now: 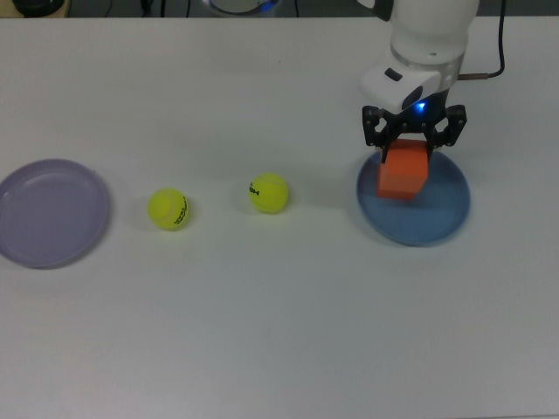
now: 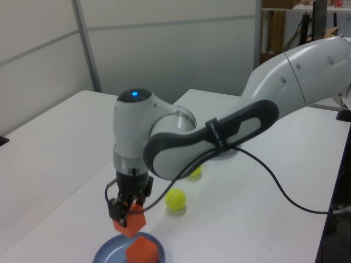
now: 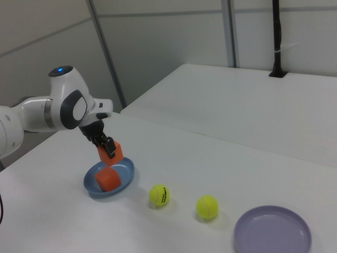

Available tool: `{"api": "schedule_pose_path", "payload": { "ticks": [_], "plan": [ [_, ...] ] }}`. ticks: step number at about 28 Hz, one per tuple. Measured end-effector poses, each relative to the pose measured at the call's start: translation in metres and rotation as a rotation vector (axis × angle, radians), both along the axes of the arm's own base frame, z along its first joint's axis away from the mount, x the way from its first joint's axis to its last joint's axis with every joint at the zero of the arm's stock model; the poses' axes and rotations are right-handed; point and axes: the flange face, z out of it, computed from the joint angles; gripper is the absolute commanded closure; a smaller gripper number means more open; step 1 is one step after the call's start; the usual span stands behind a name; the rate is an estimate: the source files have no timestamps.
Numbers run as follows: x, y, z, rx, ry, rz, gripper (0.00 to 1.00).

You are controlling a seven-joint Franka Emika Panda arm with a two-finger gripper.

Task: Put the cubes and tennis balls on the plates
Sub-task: 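Stack the second cube on the first cube and release, then move the gripper down over the nearer tennis ball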

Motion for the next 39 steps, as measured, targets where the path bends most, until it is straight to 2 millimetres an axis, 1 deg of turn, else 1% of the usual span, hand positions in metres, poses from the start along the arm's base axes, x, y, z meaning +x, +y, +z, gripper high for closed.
{"api": "schedule_pose_path", "payload": {
  "ticks": [6,11,12,13,14,15,22,25,27,31,33,34,35,37,39],
  "plan": [
    [-0.017,0.008,-0.024,-0.041,0.029,0.016,1.0],
    [-0.022,0.011,-0.031,-0.05,0.041,0.022,1.0],
    [-0.023,0.011,-0.032,-0.051,0.042,0.023,0.93],
    [-0.023,0.011,-0.032,-0.052,0.043,0.023,0.69],
    [-0.023,0.011,-0.032,-0.052,0.043,0.023,0.31],
    [-0.023,0.011,-0.033,-0.053,0.043,0.023,0.0],
    [-0.024,0.011,-0.033,-0.053,0.044,0.023,0.0],
    [-0.023,0.01,-0.029,-0.053,0.04,0.021,0.0],
    [-0.023,0.008,-0.02,-0.056,0.038,0.018,0.0],
    [-0.02,-0.003,0.017,-0.049,0.034,-0.011,0.0],
    [-0.014,-0.017,0.039,-0.028,0.042,-0.043,0.0],
    [-0.008,-0.03,0.053,-0.013,0.045,-0.066,0.0],
    [-0.003,-0.042,0.061,-0.004,0.046,-0.08,0.0],
    [0.009,-0.071,0.073,0.013,0.044,-0.112,0.0],
    [0.023,-0.102,0.078,0.023,0.043,-0.143,0.0]
  ]
}}
